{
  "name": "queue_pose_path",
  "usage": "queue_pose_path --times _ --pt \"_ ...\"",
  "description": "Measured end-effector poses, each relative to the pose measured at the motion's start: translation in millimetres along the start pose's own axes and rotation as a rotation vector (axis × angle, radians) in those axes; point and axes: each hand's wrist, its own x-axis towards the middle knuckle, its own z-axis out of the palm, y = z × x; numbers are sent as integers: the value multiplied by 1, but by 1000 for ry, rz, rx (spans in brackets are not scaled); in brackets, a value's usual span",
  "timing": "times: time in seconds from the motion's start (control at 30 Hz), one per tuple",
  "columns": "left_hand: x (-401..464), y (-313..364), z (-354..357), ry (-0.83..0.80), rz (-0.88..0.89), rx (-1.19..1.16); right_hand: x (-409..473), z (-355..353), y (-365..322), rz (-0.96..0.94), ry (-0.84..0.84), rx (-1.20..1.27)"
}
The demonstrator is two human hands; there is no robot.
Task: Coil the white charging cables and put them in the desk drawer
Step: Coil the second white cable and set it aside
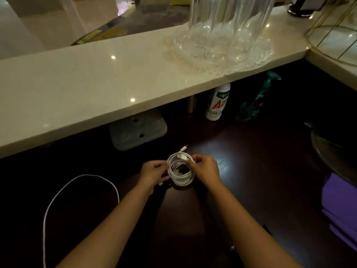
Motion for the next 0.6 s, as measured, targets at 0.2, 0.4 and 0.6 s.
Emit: queue_pose_path --times 0.2,0.4,0.6 --pt "18 -13 6 69 16 97 12 1 4 42 -54 -182" --pt "20 -28 6 106 30 144 11 2 17 88 -39 -162" --pt "16 -37 5 96 38 146 5 0 24 79 17 -155"
